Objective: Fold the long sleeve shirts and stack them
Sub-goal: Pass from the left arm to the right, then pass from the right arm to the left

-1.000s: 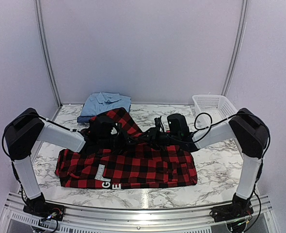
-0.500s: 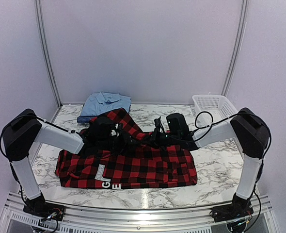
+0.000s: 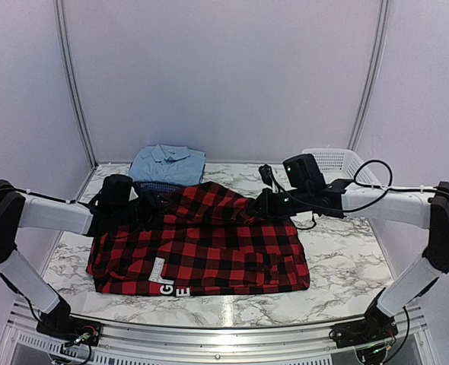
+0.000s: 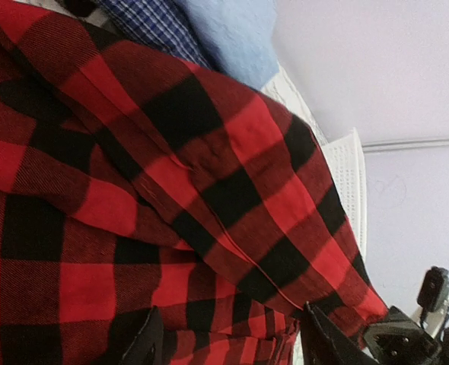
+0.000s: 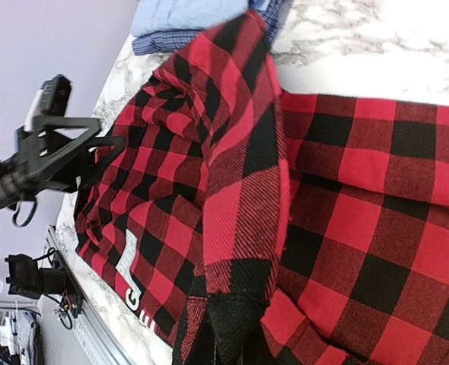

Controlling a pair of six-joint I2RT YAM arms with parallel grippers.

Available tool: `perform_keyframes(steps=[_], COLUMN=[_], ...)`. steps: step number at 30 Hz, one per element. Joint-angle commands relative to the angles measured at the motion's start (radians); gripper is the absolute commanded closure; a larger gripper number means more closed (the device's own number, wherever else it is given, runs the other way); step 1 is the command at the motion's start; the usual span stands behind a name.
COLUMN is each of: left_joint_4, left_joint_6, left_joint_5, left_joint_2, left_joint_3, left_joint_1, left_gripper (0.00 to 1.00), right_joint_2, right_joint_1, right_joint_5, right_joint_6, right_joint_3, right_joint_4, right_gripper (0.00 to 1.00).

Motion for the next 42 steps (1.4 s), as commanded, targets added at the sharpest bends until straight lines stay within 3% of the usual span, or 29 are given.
perform_keyframes(steps=[1, 11, 22, 27, 32, 35, 38, 42], left_joint_4=[-0.051, -0.042, -0.016, -0.014, -0.014, -0.014, -0.014, -0.016], left_joint_6=[-0.066, -0.145, -0.188, -0.192, -0.177, -0.168, -0.139, -0.047], left_joint_5=[-0.034, -0.157, -0.194, -0.204, -0.185, -0.168, -0.145, -0.081], left_joint_2=[0.069, 0.159, 0.180, 0.196, 0.220, 0.217, 0.188, 0.106], left_joint_3=[0.009, 0.106, 0.127, 0.139, 0.180, 0.192, 0.173, 0.107], left_joint_1=[0.049, 0.141, 0.162, 0.177, 0.204, 0.215, 0.216, 0.212], left_gripper=[0.34, 0.26, 0.24, 0.38, 0.73, 0.82, 0.78, 0.50], right_joint_2=[-0.068, -0.106, 0.016, 0.083, 0.116, 0.120, 0.103, 0.081], right_joint_1=[-0.008, 0.010, 0.073, 0.093, 0.099, 0.111, 0.130, 0.155], right_joint_5=[0.001, -0.048, -0.044, -0.043, -0.052, -0.059, -0.054, -0.061], right_joint_6=[-0.072, -0.069, -0.114, -0.138, -0.149, -0.154, -0.148, -0.133], right_joint_3=[0.101, 0.279, 0.568, 0.684, 0.752, 0.759, 0.715, 0.637], right_joint_4=[-0.112, -0.177, -0.267, -0.313, -0.350, -0.362, -0.353, -0.320], right_gripper=[1.00, 1.00, 1.00, 1.00, 1.00, 1.00, 1.00, 1.00])
